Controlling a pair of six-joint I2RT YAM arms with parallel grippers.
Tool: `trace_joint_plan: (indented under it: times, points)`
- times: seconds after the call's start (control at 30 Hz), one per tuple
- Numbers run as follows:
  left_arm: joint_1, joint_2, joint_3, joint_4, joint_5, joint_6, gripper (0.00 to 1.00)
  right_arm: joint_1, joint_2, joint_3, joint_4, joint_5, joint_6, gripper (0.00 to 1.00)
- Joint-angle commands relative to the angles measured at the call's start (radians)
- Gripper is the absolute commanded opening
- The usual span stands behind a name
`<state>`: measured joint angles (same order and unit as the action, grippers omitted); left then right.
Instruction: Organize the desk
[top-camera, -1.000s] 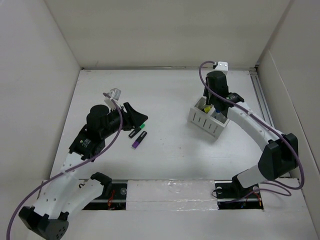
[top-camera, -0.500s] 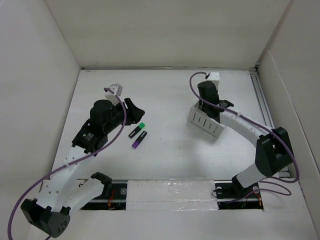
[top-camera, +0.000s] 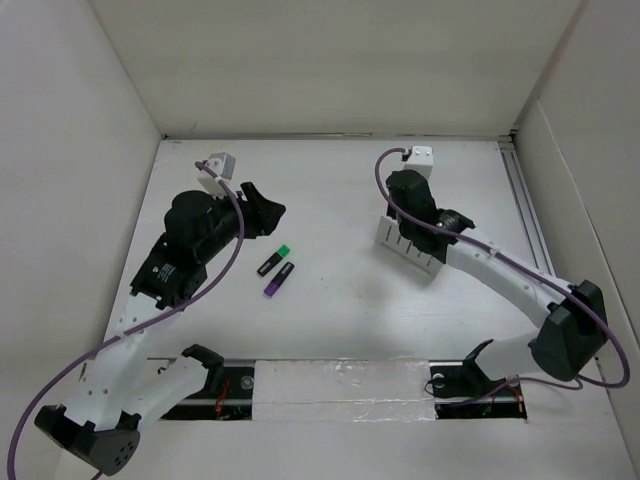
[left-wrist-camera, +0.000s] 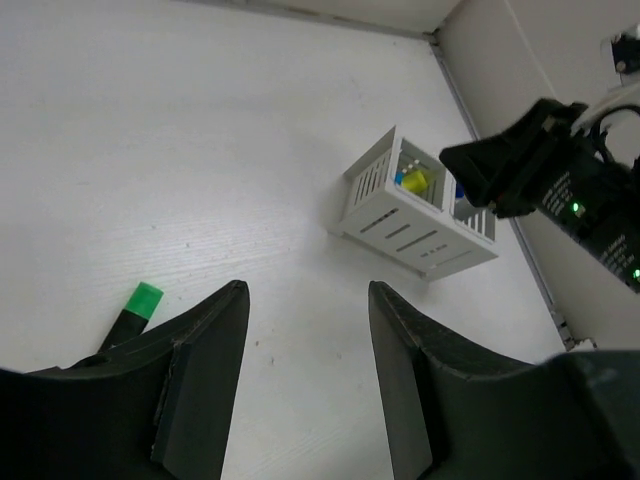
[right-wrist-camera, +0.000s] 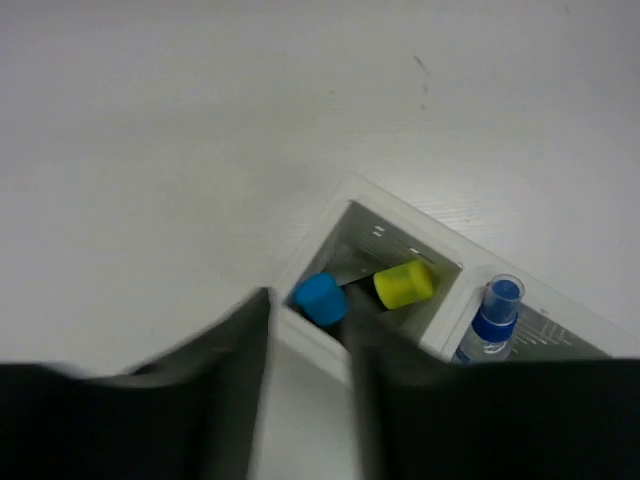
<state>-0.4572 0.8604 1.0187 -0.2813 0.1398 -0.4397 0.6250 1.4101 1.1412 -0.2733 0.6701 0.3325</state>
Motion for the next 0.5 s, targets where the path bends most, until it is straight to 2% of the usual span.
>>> trace_joint_plan:
  times: [0.0,0.03,0.07,0.17,0.23,0.27,0.3,0.37,0.4,0.47]
  points:
    - [-0.003,-0.038,0.096,0.014,-0.037,0.029,0.47,0.089,-0.062,0.036,-0.033,-0.098,0.061,0.22]
    - [-0.003,-0.043,0.121,0.005,-0.055,0.029,0.48,0.119,-0.05,0.023,-0.035,-0.165,0.091,0.09]
    - [-0.003,-0.056,0.132,-0.001,-0.062,0.027,0.48,0.152,-0.037,0.011,-0.035,-0.191,0.15,0.02]
    - [-0.003,-0.075,0.165,-0.024,-0.074,0.015,0.48,0.301,0.079,0.018,-0.04,-0.233,0.239,0.0]
    - [-0.003,-0.08,0.172,-0.029,-0.065,0.004,0.48,0.39,0.157,0.092,-0.061,-0.245,0.254,0.0]
    - [-0.003,-0.089,0.172,-0.029,-0.057,-0.001,0.48,0.413,0.244,0.127,-0.082,-0.256,0.27,0.03]
    - [-0.003,-0.093,0.167,-0.022,-0.052,-0.005,0.48,0.433,0.285,0.161,-0.093,-0.262,0.28,0.21]
    - [-0.003,-0.103,0.15,-0.001,-0.026,-0.023,0.48,0.472,0.393,0.253,-0.104,-0.286,0.29,0.39]
    - [-0.003,-0.104,0.144,0.007,-0.008,-0.028,0.48,0.472,0.423,0.276,-0.101,-0.302,0.29,0.52]
    - [-0.003,-0.11,0.123,0.025,0.009,-0.042,0.49,0.481,0.481,0.343,-0.113,-0.305,0.304,0.61]
